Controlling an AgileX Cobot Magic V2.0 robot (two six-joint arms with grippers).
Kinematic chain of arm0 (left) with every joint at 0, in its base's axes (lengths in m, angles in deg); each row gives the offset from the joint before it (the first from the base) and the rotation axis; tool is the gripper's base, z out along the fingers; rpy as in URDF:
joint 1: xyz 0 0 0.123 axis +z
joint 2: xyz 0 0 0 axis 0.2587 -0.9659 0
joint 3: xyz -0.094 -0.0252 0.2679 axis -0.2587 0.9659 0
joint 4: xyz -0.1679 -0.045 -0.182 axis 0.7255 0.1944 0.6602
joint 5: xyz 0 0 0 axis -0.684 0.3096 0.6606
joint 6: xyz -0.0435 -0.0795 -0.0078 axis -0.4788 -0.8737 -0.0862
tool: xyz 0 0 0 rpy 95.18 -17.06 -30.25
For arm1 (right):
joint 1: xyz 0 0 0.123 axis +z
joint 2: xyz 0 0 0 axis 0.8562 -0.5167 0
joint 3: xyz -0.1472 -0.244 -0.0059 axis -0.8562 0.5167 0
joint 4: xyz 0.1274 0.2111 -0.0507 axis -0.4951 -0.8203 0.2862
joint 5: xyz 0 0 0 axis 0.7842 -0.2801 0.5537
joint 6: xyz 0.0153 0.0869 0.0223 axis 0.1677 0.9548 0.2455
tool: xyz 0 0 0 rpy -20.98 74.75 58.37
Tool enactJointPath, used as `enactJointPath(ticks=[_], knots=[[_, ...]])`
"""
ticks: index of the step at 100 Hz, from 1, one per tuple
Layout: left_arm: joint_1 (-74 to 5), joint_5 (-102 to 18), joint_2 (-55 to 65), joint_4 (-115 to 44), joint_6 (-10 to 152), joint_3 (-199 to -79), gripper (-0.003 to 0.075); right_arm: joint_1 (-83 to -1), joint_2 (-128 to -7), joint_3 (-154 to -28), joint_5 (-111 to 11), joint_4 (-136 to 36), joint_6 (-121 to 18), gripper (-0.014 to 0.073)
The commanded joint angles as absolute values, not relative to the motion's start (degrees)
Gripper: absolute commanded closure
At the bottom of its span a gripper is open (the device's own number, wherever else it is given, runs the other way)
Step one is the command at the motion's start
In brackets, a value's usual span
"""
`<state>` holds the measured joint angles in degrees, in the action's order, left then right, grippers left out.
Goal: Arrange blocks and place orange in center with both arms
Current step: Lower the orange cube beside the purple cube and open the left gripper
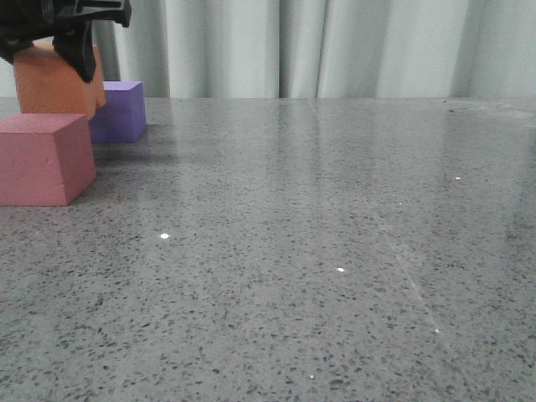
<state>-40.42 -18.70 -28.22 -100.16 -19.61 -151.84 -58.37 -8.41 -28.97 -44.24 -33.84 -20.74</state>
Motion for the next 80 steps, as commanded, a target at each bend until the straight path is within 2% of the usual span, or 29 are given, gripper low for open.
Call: enactJointPath(ticks=[1, 35, 80], knots=[[-40.1, -22.69, -25.75, -101.15, -19.65, -152.1, 0.0635, -58.69, -6.94, -29.8, -39.19, -33.85, -21.4, 0.0661], [-40.1, -27.28, -25.84, -100.53, -19.65, -150.63, 0.0635, -58.69, -6.94, -29.8, -39.19, -33.85, -21.4, 0.0661], [-40.1, -26.91, -31.44, -98.34, -19.98, -150.63, 0.0635, -58.69, -6.94, -29.8, -39.19, -33.85, -21.4, 0.0661]])
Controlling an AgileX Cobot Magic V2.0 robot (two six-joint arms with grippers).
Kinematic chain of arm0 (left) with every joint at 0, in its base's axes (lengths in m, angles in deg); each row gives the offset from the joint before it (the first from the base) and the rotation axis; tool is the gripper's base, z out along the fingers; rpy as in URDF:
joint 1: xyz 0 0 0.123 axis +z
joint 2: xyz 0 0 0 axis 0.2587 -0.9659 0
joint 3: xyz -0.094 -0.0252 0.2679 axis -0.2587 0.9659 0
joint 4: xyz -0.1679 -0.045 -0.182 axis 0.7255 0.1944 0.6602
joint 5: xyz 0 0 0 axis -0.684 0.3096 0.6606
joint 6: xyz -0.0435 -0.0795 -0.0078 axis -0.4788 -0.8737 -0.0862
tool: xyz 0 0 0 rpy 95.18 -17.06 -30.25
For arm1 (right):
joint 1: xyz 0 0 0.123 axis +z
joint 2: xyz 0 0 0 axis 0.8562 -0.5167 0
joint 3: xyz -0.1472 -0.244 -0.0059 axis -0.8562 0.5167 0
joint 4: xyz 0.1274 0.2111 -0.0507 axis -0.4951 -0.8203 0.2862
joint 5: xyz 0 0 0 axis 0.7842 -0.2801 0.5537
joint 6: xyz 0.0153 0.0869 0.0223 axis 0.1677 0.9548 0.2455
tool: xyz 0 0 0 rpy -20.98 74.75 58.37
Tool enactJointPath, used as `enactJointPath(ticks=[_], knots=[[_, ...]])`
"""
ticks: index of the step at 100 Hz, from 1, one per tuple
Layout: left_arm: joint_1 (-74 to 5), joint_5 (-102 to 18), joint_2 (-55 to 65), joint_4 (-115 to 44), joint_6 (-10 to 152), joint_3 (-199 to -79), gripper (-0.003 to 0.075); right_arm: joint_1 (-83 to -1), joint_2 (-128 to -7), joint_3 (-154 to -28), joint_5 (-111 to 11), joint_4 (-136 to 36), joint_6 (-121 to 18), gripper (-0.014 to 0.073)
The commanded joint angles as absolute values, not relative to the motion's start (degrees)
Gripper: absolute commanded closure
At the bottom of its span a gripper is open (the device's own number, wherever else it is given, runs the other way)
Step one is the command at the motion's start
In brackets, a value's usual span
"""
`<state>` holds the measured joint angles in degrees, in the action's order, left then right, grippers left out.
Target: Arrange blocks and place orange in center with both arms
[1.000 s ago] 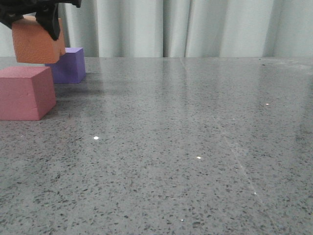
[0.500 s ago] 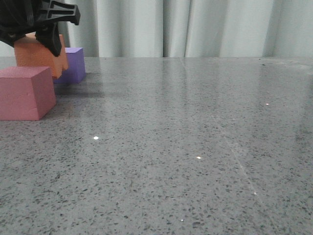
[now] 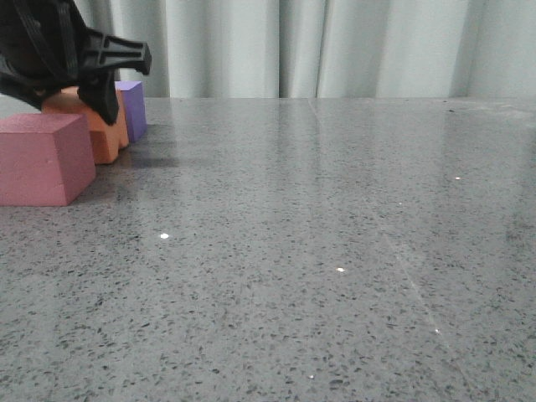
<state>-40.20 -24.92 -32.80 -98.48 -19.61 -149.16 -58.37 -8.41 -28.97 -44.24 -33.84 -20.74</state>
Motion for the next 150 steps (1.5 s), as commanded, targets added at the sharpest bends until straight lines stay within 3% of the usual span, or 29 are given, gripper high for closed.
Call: enactJointPath(ticks=[1, 52, 59, 76, 84, 106, 150], knots=[[-40.1, -26.91, -31.55, -98.19, -19.98, -150.63, 0.0635, -58.69, -6.94, -29.8, -39.19, -33.85, -21.4, 0.0661], [-40.1, -24.82, -31.84, -98.62, -19.36, -150.63, 0.0617, -58.69, -6.94, -29.8, -39.19, -33.85, -21.4, 0.0661], [-40.1, -24.82, -31.84, -98.62, -17.81, -150.76, 0.0532, -58.69, -6.94, -29.8, -39.19, -33.85, -21.4, 0.0661], [-40.1, -24.12, -31.84, -98.62, -17.91, -151.11, 0.0115, -58.69, -6.94, -29.8, -39.19, -33.85, -21.4, 0.0661], [-40.1, -22.11, -31.84, -98.62, -17.91, -152.0, 0.0007, -58.69, -6.94, -29.8, -39.19, -33.85, -21.4, 0.0661], [-40.1, -20.41, -29.44, -99.57, -16.8, -154.47, 0.0071, -58.69, -6.94, -29.8, -39.19, -33.85, -21.4, 0.0661], [-40.42, -23.34, -10.9, -98.48, -13.47, -149.28, 0.0071, -58.69, -6.94, -29.8, -39.19, -33.85, -21.4, 0.0661]])
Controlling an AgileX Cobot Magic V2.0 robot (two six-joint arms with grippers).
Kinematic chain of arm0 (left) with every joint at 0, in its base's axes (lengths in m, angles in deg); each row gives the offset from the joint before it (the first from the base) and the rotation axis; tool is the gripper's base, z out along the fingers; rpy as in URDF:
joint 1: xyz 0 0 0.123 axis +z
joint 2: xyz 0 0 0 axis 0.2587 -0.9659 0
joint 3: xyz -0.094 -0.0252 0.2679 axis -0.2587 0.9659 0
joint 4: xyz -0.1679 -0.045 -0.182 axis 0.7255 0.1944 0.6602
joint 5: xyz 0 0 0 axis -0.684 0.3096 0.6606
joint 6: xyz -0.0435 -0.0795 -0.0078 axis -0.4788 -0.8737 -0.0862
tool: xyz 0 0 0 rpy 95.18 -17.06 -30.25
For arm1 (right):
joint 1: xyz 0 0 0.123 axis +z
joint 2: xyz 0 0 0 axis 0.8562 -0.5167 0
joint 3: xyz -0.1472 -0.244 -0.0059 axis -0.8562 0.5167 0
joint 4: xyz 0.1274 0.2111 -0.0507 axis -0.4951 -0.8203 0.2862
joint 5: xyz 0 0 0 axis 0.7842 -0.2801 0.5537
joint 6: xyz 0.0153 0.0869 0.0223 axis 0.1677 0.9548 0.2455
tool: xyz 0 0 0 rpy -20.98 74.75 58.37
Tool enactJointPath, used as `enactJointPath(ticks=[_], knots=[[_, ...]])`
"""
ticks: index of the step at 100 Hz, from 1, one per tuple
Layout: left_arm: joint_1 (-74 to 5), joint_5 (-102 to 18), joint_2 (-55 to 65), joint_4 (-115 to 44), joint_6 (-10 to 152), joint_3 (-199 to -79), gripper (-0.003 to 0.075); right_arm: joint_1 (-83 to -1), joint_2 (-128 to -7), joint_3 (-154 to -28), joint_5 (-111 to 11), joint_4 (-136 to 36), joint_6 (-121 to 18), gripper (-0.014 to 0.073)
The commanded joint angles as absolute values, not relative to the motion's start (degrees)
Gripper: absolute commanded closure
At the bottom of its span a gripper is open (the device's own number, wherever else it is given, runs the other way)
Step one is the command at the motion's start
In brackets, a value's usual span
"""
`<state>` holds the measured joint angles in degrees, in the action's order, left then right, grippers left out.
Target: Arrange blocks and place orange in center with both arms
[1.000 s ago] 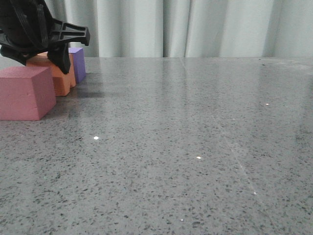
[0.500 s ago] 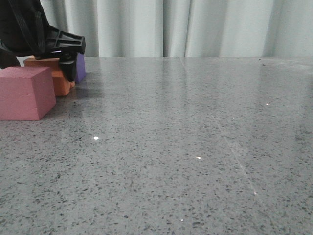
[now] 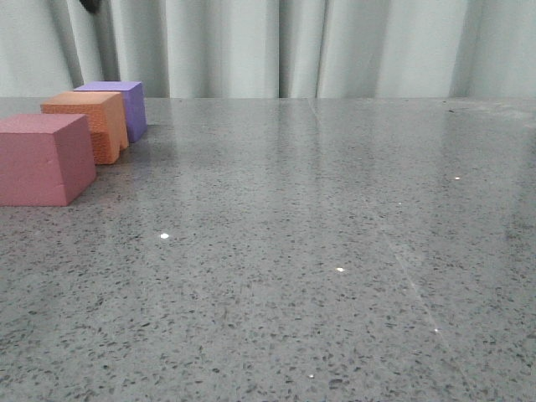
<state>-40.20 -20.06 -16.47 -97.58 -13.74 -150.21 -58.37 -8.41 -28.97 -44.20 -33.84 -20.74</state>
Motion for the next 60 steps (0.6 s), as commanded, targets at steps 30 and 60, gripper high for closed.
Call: enactJointPath(ticks=[30, 60], knots=[[-40.31, -27.71, 9.14, -98.88, -13.47, -129.33, 0.0073, -58.69, -6.94, -29.8, -39.19, -33.85, -21.4, 0.0661], [-40.31, -27.71, 27.08, -99.25, -13.47, -114.41, 0.0442, -58.69, -6.94, -29.8, -39.19, -33.85, -21.4, 0.0661]])
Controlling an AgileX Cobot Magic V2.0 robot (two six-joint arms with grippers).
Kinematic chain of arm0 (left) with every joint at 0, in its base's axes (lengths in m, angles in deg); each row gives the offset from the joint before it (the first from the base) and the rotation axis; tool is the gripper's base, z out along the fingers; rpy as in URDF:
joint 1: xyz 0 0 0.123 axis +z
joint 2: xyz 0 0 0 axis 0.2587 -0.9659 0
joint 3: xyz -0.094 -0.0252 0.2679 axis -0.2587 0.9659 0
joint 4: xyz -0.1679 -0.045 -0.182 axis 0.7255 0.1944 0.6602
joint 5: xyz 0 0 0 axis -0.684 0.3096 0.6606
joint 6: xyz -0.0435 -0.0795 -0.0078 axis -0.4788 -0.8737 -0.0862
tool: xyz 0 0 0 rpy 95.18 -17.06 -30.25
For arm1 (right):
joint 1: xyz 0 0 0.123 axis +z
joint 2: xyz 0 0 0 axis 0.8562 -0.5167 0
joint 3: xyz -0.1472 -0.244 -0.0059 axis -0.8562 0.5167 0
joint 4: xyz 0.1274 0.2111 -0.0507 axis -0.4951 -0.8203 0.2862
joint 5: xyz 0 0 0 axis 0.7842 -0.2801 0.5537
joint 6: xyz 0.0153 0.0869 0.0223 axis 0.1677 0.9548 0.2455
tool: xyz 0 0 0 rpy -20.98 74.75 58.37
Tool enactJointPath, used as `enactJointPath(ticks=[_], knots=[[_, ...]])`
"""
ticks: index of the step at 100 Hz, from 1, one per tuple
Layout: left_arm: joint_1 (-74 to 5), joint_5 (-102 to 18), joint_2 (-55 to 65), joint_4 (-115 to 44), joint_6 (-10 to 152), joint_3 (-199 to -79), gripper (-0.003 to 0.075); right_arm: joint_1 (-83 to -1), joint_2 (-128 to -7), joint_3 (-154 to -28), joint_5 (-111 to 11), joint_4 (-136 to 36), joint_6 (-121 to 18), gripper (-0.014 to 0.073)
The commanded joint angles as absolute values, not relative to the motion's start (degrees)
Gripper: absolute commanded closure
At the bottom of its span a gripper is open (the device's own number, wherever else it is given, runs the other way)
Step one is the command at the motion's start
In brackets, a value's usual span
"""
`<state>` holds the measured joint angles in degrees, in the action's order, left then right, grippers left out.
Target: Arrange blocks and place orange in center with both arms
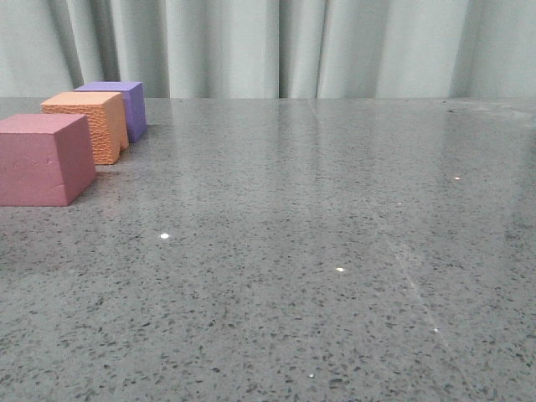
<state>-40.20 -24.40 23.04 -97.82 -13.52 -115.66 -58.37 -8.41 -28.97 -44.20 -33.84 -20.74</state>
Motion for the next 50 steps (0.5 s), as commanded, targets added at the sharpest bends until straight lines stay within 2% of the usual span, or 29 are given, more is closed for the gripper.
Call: enactJointPath(ticks=[1, 13, 50], knots=[[-40.31, -27.71, 27.4, -99.25, -13.47, -113.94, 0.0458, -58.69, -6.94, -29.8, -39.19, -33.85, -21.4, 0.0661], [-40.31, -27.71, 32.3, -99.36, -13.47, -110.91, 0.0735, -58.69, -6.94, -29.8, -39.19, -33.85, -21.4, 0.0661], [-40.31, -26.94, 35.32, -100.22, -13.47, -109.53, 0.0733, -58.69, -6.94, -29.8, -39.19, -33.85, -21.4, 0.0661]])
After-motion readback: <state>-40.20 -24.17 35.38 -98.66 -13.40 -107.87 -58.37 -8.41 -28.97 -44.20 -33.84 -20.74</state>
